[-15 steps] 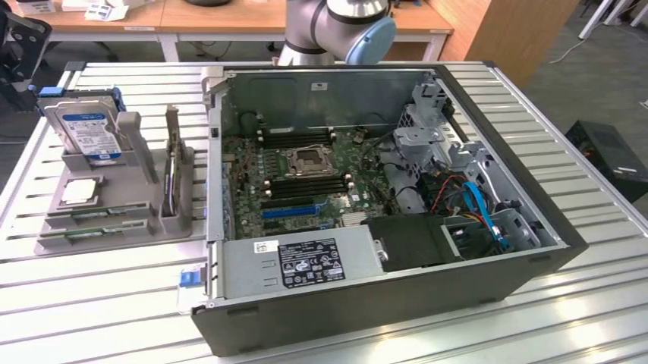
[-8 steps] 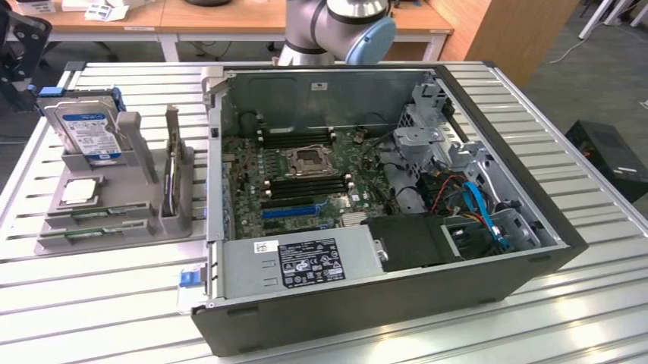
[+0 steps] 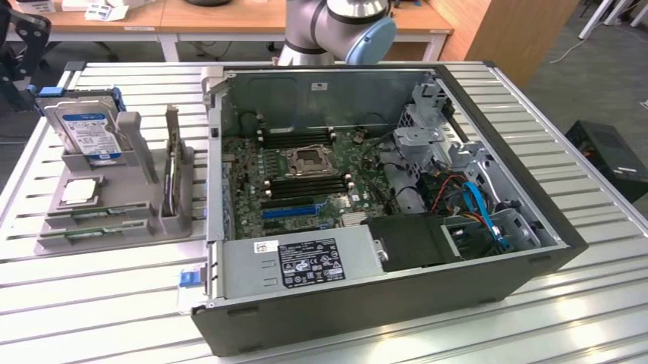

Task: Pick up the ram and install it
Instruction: 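Pick up the ram and move it above insertion slot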

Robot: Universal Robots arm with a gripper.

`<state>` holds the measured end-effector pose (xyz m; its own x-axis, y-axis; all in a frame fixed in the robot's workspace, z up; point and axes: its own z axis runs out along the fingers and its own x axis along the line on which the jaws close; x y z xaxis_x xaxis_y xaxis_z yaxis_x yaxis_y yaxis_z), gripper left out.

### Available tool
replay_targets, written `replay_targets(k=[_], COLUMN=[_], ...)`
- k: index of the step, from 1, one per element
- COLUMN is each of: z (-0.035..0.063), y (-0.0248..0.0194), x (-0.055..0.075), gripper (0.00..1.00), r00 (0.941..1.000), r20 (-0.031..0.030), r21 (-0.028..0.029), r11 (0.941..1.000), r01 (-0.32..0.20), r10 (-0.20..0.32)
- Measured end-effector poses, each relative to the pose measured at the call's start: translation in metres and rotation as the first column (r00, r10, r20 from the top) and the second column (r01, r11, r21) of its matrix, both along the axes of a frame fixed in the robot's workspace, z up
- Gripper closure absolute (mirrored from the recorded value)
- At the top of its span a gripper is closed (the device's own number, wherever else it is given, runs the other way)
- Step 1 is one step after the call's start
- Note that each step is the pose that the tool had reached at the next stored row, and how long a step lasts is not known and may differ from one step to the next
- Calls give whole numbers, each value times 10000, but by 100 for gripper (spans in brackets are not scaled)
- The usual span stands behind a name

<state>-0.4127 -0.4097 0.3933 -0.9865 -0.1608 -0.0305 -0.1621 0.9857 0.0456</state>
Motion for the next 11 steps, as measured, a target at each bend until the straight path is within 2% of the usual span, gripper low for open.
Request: replay_targets(k=[6, 11], z=[0, 0], y=[0, 0], x=[0, 0], gripper=[89, 89], r00=[9967, 9883], r20=[0, 0], r21=[0, 0], r11=[9967, 9883], r01=[-807, -1528], r10=[807, 1528])
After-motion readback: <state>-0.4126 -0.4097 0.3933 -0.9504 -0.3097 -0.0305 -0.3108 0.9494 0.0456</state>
